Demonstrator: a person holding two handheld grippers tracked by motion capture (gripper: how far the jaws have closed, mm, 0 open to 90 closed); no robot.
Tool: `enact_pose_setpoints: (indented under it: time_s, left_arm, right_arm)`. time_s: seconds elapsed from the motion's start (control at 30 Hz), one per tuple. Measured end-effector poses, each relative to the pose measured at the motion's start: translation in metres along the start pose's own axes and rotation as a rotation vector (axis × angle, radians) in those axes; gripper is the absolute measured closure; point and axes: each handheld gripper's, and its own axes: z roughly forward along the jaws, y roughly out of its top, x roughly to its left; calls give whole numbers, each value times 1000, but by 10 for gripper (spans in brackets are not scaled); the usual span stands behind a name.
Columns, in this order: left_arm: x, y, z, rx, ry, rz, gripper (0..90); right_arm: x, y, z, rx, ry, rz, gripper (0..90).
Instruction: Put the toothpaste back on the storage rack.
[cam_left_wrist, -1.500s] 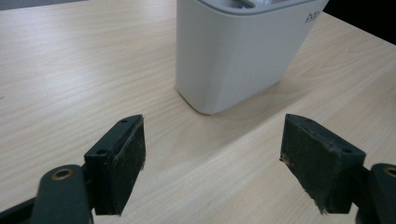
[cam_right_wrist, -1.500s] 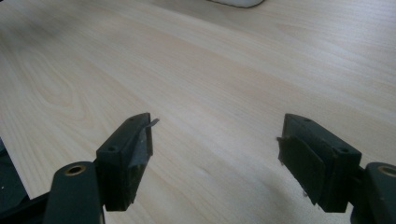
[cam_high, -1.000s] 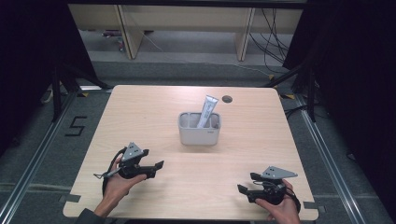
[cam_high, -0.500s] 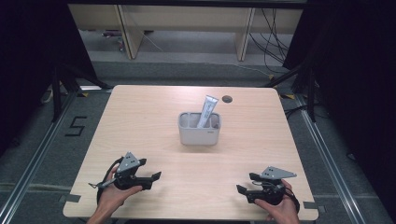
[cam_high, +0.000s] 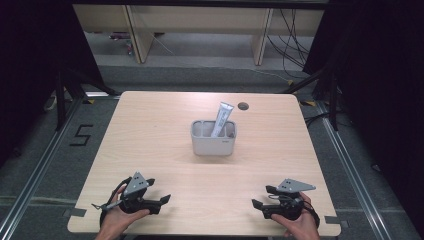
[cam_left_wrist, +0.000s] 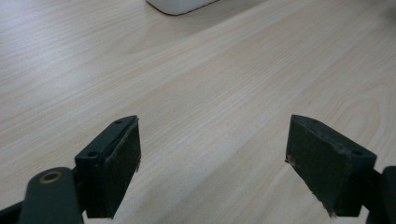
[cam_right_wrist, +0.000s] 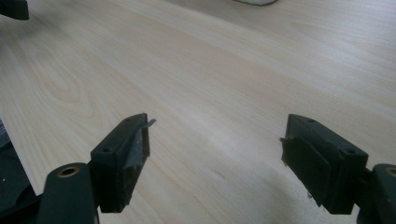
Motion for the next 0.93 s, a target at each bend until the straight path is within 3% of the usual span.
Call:
enact_pose_setpoints:
  time_s: [0.03,0.1,0.13,0.17,0.27,0.4,0.43,0.57,0.6,0.67,0.7,0.73,0.77,0.93]
  left_arm:
    - [0,0,-2,16,2,9,169]
    - [-2,-2,-1,2,-10,-3,167]
    - [-2,-2,-2,23,-14,17,162]
    - [-4,-2,-1,12,-15,4,160]
    - [-5,-3,-1,15,-22,14,159]
    - [-9,-5,-2,11,-22,12,157]
    - [-9,-5,-3,27,-20,33,157]
    - [-11,-6,2,15,-8,51,157]
    - [-10,-6,2,39,0,65,157]
    - [-10,-6,4,29,-1,45,157]
    - [-8,-6,4,43,3,60,156]
    - [-9,-7,5,39,6,45,156]
    - [-8,-7,5,40,4,47,156]
    - [-8,-6,5,33,10,50,157]
  right_arm:
    - [0,0,1,2,0,-2,224]
    - [1,0,2,1,3,2,216]
    - [0,-1,2,-2,6,-2,210]
    - [1,-1,1,-3,7,-2,205]
    - [2,-1,3,2,8,21,186]
    - [2,-1,2,-1,15,-11,168]
    - [3,-1,2,7,21,-1,167]
    - [2,-1,3,-3,27,-13,167]
    - [2,-1,3,-3,24,-14,167]
    - [2,-1,4,-4,19,-22,167]
    - [4,-1,4,3,33,8,167]
    - [3,-1,4,4,30,-6,167]
    - [6,-1,3,11,40,24,167]
    - [6,-1,3,9,26,10,168]
